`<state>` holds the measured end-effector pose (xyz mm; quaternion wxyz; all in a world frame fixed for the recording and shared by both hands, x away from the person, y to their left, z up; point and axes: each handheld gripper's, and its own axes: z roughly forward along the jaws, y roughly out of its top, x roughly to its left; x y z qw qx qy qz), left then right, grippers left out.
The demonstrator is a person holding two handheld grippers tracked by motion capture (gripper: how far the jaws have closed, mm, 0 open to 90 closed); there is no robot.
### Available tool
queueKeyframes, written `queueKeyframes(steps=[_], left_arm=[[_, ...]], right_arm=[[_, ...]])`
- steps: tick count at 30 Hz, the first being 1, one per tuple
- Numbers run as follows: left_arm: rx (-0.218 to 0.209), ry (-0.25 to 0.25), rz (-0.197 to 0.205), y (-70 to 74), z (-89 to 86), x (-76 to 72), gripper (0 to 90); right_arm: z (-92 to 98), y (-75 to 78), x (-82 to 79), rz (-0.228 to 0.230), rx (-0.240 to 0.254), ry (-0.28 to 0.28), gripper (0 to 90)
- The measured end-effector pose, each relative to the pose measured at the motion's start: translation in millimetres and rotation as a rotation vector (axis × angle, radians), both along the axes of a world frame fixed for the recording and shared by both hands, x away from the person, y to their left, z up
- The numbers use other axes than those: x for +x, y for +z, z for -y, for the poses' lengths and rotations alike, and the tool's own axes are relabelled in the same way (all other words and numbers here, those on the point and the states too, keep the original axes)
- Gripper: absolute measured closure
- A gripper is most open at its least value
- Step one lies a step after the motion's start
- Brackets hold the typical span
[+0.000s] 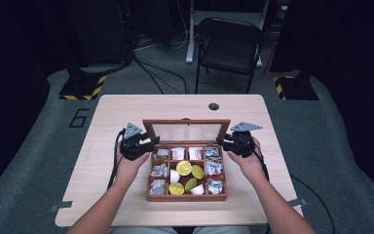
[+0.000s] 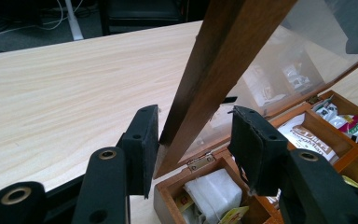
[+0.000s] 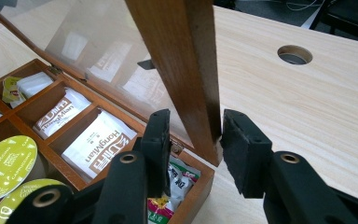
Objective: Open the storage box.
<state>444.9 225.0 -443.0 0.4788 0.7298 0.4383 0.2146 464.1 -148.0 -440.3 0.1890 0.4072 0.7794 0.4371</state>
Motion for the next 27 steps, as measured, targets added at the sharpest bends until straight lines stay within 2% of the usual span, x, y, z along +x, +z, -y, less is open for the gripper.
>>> queueKeyframes(steps=[6,13,27], left_arm=[[0.009,0.001,-0.013,-3.4,0.1,3.6,51.6],[-0.003,0.004,-0.035,-8.0,2.4,8.0,48.6],[-0.003,0.01,-0.041,-15.8,4.8,14.9,48.6]], right_arm=[[-1.0,-1.5,1.9,0.0,-0.001,-0.005,61.6],[-2.8,-3.4,4.4,-0.002,-0.001,-0.008,60.3],[-4.8,-7.8,9.2,-0.013,0.007,-0.021,58.6]])
